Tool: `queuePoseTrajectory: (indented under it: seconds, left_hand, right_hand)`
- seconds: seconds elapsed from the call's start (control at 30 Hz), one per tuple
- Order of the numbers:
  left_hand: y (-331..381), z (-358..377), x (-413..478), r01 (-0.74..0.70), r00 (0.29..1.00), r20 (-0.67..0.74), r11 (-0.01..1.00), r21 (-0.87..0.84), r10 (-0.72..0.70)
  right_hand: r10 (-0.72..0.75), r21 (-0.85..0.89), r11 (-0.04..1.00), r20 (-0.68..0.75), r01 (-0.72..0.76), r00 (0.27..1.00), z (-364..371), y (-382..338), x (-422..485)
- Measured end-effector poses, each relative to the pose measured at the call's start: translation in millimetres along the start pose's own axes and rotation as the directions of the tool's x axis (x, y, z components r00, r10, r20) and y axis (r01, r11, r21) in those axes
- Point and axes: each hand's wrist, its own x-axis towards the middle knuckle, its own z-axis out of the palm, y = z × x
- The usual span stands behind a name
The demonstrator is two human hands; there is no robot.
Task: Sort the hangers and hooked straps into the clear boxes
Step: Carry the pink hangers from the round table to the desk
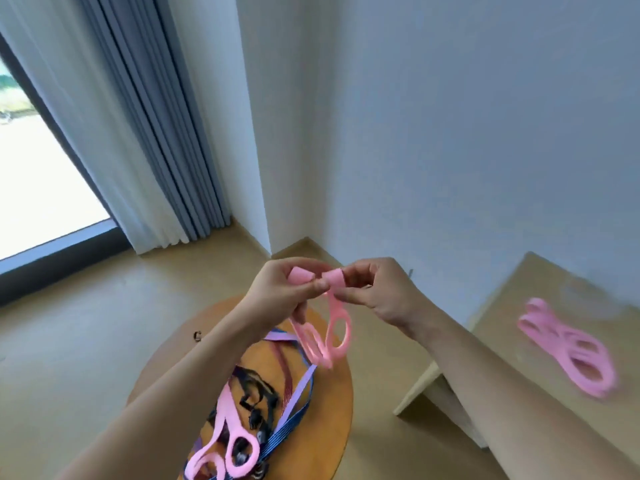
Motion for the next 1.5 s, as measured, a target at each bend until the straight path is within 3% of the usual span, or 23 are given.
queuePoseTrajectory:
  seconds: [0.13, 0.23, 0.3, 0.43, 0.5, 0.6, 0.73, 1.03, 1.2, 1.33, 1.43, 1.5]
  left_hand:
    - [31, 81, 17, -0.056, 0.992, 0.114, 0.998, -0.01, 0.057]
    - [48, 144, 20, -0.076, 0.982, 0.17, 0.997, -0.016, 0.078]
    - [56, 185, 20, -0.087, 0.975, 0.201, 0.996, -0.029, 0.091]
    - [67, 268, 14, -0.096, 0.957, 0.273, 0.995, -0.029, 0.101]
    - [71, 307, 11, -0.092, 0.956, 0.28, 0.996, -0.006, 0.09]
    - [70, 353, 11, -0.061, 0.968, 0.244, 0.998, 0.0, 0.059]
    - [55, 387, 15, 0.001, 0.985, 0.173, 0.999, 0.036, -0.007]
    - [3, 402, 50, 0.146, 0.984, 0.071, 0.963, 0.225, -0.166]
    - [-20, 411, 92, 0.179, 0.975, 0.081, 0.944, 0.276, -0.208]
    - [-28, 421, 126, 0.246, 0.95, 0.105, 0.913, 0.324, -0.293]
    - [-26, 428, 149, 0.267, 0.938, 0.118, 0.899, 0.346, -0.324]
    - [-19, 434, 162, 0.269, 0.932, 0.144, 0.901, 0.34, -0.333]
  right_hand:
    - [-0.073, 0.018, 0.997, -0.229, 0.079, 0.971, -64, 3, -54]
    - [-0.108, -0.004, 0.993, -0.443, 0.118, 0.89, -108, 17, -98]
    - [-0.1, -0.006, 0.994, -0.513, 0.113, 0.853, -136, 34, -130]
    - [0.137, 0.004, 0.99, -0.321, -0.143, 0.937, -177, 84, -195]
    - [0.211, 0.057, 0.977, -0.273, -0.203, 0.938, -188, 113, -222]
    - [0.305, 0.177, 0.95, -0.349, -0.257, 0.886, -205, 153, -257]
    - [0.44, 0.485, 0.848, -0.42, -0.214, 0.794, -226, 192, -291]
    - [0.614, 0.747, 0.646, -0.39, -0.154, 0.686, -260, 233, -297]
    - [0.649, 0.762, 0.641, -0.475, -0.091, 0.595, -283, 246, -271]
    - [0.667, 0.729, 0.671, -0.515, -0.133, 0.539, -301, 256, -243]
    - [0.672, 0.641, 0.723, -0.566, -0.258, 0.477, -311, 263, -223]
    - [0.577, 0.375, 0.791, -0.721, -0.484, 0.384, -314, 265, -210]
